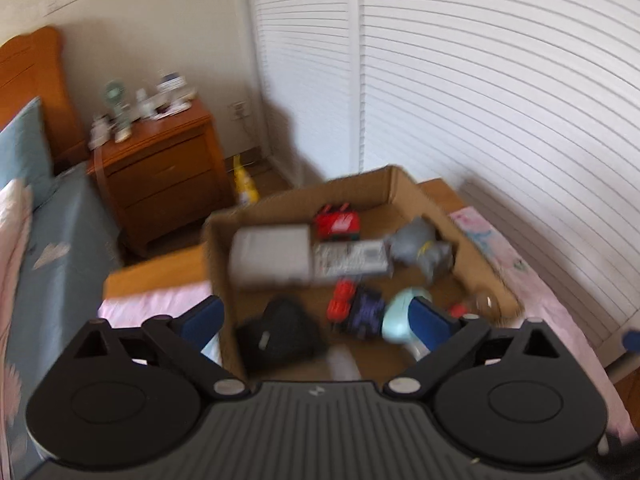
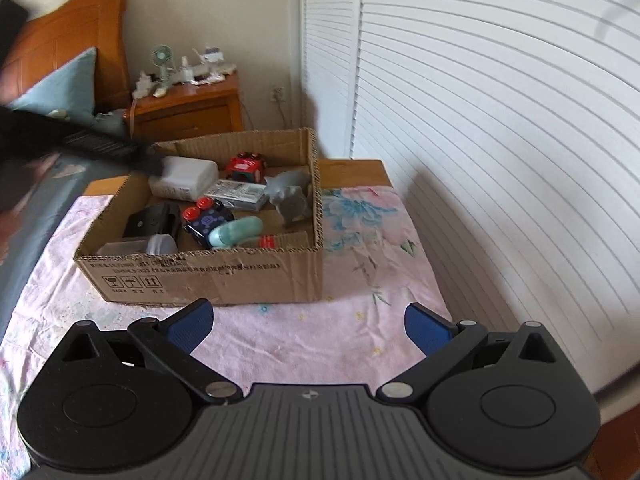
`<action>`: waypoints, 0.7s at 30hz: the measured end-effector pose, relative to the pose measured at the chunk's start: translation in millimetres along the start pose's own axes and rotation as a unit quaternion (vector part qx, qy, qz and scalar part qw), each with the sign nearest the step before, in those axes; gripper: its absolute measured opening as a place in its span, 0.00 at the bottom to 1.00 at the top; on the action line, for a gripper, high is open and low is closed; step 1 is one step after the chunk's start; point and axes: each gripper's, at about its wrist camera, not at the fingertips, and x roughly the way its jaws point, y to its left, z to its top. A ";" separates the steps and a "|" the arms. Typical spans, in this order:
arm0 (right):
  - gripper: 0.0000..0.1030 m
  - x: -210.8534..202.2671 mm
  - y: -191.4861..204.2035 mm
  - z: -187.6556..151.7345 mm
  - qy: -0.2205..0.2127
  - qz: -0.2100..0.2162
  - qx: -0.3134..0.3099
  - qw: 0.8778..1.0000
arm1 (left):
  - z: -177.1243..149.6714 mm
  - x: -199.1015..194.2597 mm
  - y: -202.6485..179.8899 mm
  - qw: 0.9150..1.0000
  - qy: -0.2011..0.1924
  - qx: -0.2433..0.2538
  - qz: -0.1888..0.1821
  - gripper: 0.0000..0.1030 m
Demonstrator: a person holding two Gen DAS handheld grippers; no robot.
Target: Organize rigid objects
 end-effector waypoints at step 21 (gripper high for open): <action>1.00 -24.2 29.4 -7.4 0.006 0.006 -0.010 1.000 | -88.7 -66.8 -3.6 0.996 0.009 -0.058 0.062 0.96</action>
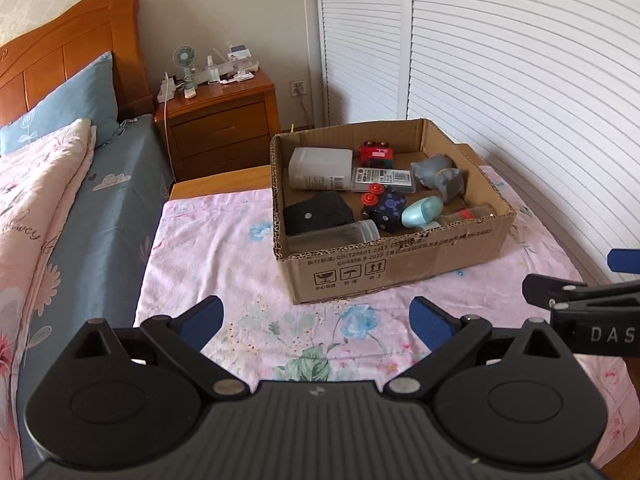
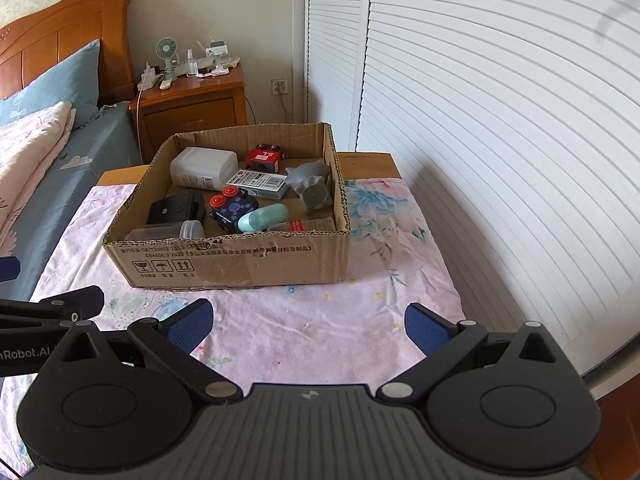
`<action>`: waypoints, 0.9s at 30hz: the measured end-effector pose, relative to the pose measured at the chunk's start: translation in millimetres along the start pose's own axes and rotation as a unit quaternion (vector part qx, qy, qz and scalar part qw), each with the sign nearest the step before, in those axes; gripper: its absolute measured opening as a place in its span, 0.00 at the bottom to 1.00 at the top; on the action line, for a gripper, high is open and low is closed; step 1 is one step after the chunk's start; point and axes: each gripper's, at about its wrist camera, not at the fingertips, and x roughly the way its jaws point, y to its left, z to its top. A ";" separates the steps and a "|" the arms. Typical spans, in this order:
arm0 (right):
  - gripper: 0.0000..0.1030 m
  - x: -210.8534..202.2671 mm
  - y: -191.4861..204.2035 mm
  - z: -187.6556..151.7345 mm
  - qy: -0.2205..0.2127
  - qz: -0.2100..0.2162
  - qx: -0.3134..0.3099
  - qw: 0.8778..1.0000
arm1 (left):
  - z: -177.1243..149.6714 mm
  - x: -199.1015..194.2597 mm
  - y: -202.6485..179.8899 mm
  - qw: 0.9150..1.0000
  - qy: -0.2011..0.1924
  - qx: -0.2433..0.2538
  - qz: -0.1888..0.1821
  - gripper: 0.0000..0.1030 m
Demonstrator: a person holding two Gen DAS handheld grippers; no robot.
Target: Organize rigid objects
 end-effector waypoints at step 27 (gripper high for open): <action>1.00 -5.0 -5.0 0.3 -0.007 0.004 0.005 1.000 | 2.9 -11.4 -7.2 1.000 -0.011 0.007 0.009 0.96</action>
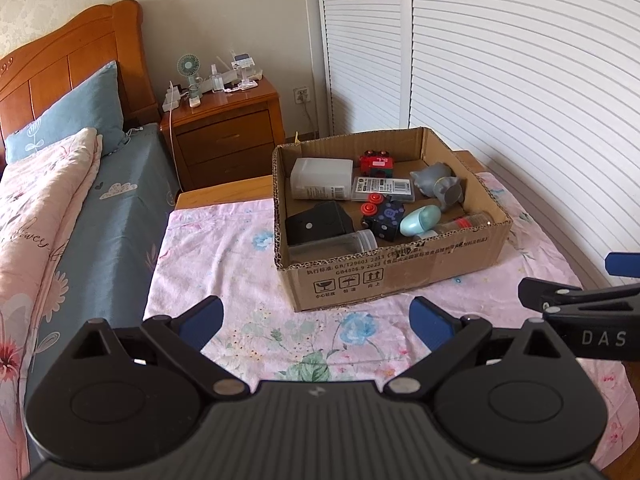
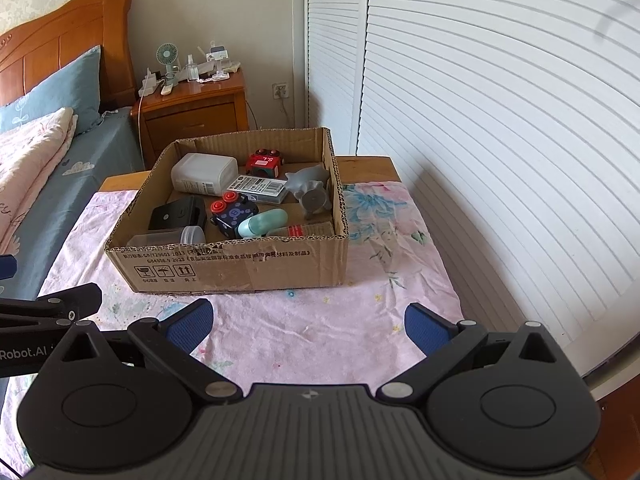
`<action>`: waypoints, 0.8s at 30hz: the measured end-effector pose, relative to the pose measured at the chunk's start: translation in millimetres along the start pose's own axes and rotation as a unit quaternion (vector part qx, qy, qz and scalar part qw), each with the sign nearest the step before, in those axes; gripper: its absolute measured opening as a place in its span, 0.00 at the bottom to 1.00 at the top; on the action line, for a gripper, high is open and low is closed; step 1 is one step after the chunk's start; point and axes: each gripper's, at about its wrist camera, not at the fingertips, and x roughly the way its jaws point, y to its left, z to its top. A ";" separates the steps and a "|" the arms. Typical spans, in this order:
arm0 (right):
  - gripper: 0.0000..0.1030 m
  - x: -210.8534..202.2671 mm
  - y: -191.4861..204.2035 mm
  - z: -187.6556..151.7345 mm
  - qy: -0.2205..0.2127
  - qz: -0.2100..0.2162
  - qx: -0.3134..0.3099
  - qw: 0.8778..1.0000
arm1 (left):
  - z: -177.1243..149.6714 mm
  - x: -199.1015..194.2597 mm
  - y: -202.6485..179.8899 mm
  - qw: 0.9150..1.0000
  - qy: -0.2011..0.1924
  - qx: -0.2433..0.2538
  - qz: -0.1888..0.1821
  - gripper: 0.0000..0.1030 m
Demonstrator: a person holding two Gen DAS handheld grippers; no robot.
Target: Organize rigid objects
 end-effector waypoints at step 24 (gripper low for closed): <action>1.00 -3.6 -0.6 -0.6 -0.004 0.002 0.001 1.000 | -0.9 -4.0 -1.4 1.000 -0.003 0.000 0.003 0.96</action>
